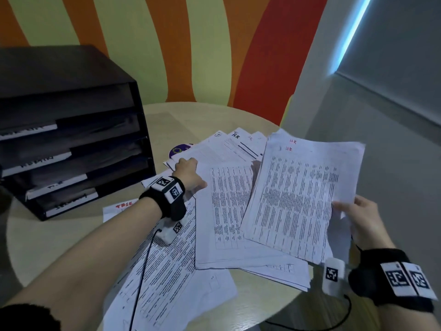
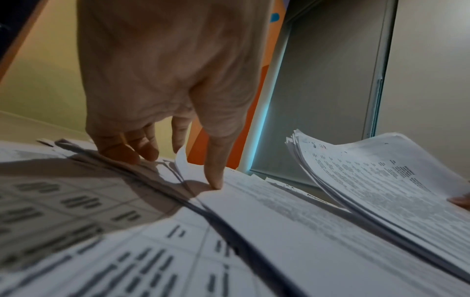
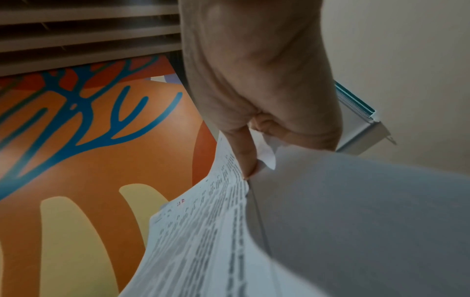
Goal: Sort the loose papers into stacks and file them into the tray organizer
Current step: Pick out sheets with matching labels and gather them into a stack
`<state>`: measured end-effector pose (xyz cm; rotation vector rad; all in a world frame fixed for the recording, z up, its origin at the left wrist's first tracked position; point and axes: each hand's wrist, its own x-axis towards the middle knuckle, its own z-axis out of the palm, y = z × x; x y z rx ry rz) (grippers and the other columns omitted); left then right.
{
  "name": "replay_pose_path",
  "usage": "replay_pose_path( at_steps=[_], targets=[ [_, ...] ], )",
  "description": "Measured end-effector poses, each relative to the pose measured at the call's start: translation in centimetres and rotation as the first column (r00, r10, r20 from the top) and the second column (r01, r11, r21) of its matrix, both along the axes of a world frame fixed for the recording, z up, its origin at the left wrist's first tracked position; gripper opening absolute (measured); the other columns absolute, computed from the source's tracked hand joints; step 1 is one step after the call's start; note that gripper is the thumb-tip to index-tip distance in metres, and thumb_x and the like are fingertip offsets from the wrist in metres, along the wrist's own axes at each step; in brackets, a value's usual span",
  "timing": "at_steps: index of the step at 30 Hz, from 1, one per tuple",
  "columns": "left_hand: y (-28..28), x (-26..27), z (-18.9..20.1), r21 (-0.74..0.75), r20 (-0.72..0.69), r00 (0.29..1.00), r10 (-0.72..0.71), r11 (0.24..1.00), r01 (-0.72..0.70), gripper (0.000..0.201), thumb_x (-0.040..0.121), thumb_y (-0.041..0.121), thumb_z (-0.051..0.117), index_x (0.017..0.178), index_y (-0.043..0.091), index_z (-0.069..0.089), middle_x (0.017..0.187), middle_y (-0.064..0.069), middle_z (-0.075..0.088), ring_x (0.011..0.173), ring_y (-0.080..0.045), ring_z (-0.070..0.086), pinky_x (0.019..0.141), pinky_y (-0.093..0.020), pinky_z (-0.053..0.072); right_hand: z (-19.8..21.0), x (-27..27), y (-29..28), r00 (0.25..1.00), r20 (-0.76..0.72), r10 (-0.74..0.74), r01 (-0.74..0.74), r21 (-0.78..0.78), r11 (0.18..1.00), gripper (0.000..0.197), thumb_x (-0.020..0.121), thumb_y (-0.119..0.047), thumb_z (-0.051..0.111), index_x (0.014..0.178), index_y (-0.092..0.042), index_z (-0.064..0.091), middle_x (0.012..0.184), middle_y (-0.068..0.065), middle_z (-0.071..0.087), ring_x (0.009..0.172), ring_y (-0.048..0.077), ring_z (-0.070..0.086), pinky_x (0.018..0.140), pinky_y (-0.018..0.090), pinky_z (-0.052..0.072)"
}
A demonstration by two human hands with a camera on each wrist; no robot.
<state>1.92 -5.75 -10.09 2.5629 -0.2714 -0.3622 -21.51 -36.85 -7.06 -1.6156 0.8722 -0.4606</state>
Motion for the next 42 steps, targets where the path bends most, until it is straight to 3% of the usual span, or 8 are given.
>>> replay_pose_path(
  at_steps=[3, 7, 13, 16, 20, 33, 38, 42],
  targets=[
    [-0.3, 0.0, -0.3, 0.049, 0.039, 0.997, -0.062, 0.997, 0.06, 0.079, 0.074, 0.028, 0.08, 0.14, 0.013, 0.041, 0.135, -0.017, 0.036, 0.127, -0.035, 0.037, 0.099, -0.048, 0.044, -0.8, -0.4, -0.5, 0.999, -0.035, -0.025, 0.024, -0.019, 1.0, 0.028, 0.086, 0.005, 0.06, 0.113, 0.002, 0.064, 0.106, 0.021, 0.068, 0.097, 0.038, 0.066, 0.084, 0.045, 0.05],
    [-0.4, -0.5, -0.1, 0.138, 0.096, 0.987, -0.131, 0.984, 0.117, 0.04, 0.078, 0.026, 0.072, 0.104, 0.011, 0.046, 0.121, -0.018, 0.039, 0.116, -0.037, 0.037, 0.094, -0.051, 0.044, -1.1, -1.2, -1.1, 0.997, -0.06, -0.044, 0.041, -0.055, 0.998, 0.028, 0.084, 0.007, 0.059, 0.111, 0.004, 0.065, 0.102, 0.023, 0.068, 0.088, 0.035, 0.066, 0.074, 0.038, 0.049],
    [-0.6, -0.1, -0.4, -0.103, 0.04, 0.997, -0.062, 0.993, 0.066, 0.061, 0.082, 0.013, 0.072, 0.136, 0.007, 0.044, 0.128, -0.013, 0.051, 0.113, -0.03, 0.053, 0.088, -0.031, 0.045, -0.8, -2.6, -3.0, 0.992, -0.06, -0.109, 0.107, -0.047, 0.993, 0.03, 0.082, 0.003, 0.064, 0.111, -0.002, 0.068, 0.102, 0.019, 0.07, 0.095, 0.039, 0.067, 0.082, 0.046, 0.051],
    [-0.8, 0.3, -0.5, -0.249, 0.002, 0.999, 0.054, 0.967, -0.052, 0.024, 0.082, 0.005, 0.069, 0.08, 0.013, 0.046, 0.073, -0.003, 0.046, 0.063, -0.019, 0.045, 0.058, -0.026, 0.035, -0.6, -3.0, -2.9, 0.994, -0.056, -0.098, 0.095, -0.041, 0.995, 0.03, 0.084, 0.004, 0.062, 0.113, -0.002, 0.067, 0.102, 0.018, 0.069, 0.091, 0.035, 0.065, 0.081, 0.042, 0.049],
    [-0.9, 0.3, -0.3, -0.399, 0.044, 0.992, 0.118, 0.913, -0.091, 0.039, 0.087, 0.007, 0.062, 0.059, 0.015, 0.036, 0.06, -0.003, 0.036, 0.059, -0.021, 0.036, 0.057, -0.029, 0.026, -0.5, -2.7, -2.2, 0.996, -0.066, -0.058, 0.056, -0.035, 0.998, 0.029, 0.086, 0.006, 0.059, 0.113, -0.003, 0.065, 0.098, 0.016, 0.067, 0.084, 0.03, 0.063, 0.078, 0.036, 0.049],
    [3.1, 0.4, 2.5, -0.866, -0.283, 0.931, 0.229, 0.356, -0.351, 0.035, 0.088, -0.005, 0.064, 0.119, 0.001, 0.047, 0.107, -0.015, 0.067, 0.086, -0.026, 0.069, 0.075, -0.041, 0.058, -0.7, -1.4, -0.5, 0.999, -0.049, -0.007, 0.005, -0.049, 0.999, 0.021, 0.086, 0.008, 0.058, 0.102, -0.005, 0.064, 0.09, 0.014, 0.065, 0.076, 0.027, 0.06, 0.076, 0.038, 0.048],
    [2.6, -2.5, 2.9, -0.716, -0.297, 0.952, 0.075, 0.642, -0.274, 0.029, 0.09, -0.014, 0.052, 0.114, -0.001, 0.062, 0.11, -0.015, 0.068, 0.087, -0.029, 0.068, 0.088, -0.047, 0.053, -0.5, -1.5, 0.7, 0.999, -0.021, 0.044, -0.045, -0.064, 0.997, 0.017, 0.086, 0.009, 0.056, 0.093, -0.004, 0.065, 0.083, 0.008, 0.066, 0.071, 0.021, 0.06, 0.062, 0.029, 0.045],
    [3.2, -2.0, 5.5, -0.755, -0.099, 0.954, 0.283, 0.604, -0.257, 0.022, 0.092, 0.0, 0.06, 0.113, 0.0, 0.066, 0.098, -0.01, 0.068, 0.073, -0.022, 0.066, 0.062, -0.028, 0.054, -1.0, -1.2, 0.7, 0.999, -0.028, 0.045, -0.047, -0.066, 0.997, 0.018, 0.086, 0.009, 0.056, 0.094, -0.004, 0.066, 0.082, 0.006, 0.067, 0.075, 0.024, 0.062, 0.065, 0.031, 0.047]
  ],
)
